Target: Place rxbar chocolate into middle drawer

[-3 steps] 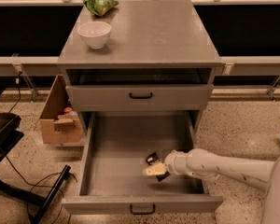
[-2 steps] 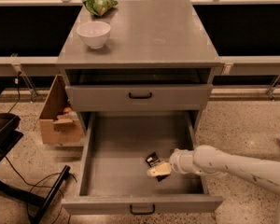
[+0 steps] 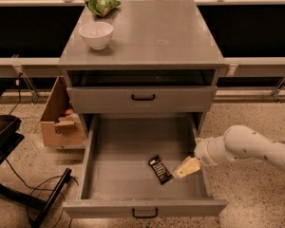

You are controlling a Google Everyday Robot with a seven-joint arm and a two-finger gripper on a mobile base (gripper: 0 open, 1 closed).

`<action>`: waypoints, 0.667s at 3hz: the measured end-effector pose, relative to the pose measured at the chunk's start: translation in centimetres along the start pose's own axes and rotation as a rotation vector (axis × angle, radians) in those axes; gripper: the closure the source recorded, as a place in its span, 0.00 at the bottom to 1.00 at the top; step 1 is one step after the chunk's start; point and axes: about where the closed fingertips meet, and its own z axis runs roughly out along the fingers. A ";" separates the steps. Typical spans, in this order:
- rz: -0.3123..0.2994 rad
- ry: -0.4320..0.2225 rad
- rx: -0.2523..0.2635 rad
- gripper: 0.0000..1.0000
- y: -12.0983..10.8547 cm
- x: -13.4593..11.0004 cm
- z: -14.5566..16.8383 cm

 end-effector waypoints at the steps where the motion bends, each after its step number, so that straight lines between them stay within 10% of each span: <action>1: -0.080 0.042 -0.015 0.00 1.2 -0.2 -8.3; 2: -0.129 0.020 0.015 0.00 2.5 -0.9 -18.5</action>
Offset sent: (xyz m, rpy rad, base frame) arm -0.1134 -0.1110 0.2202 -0.0705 -0.1073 0.0993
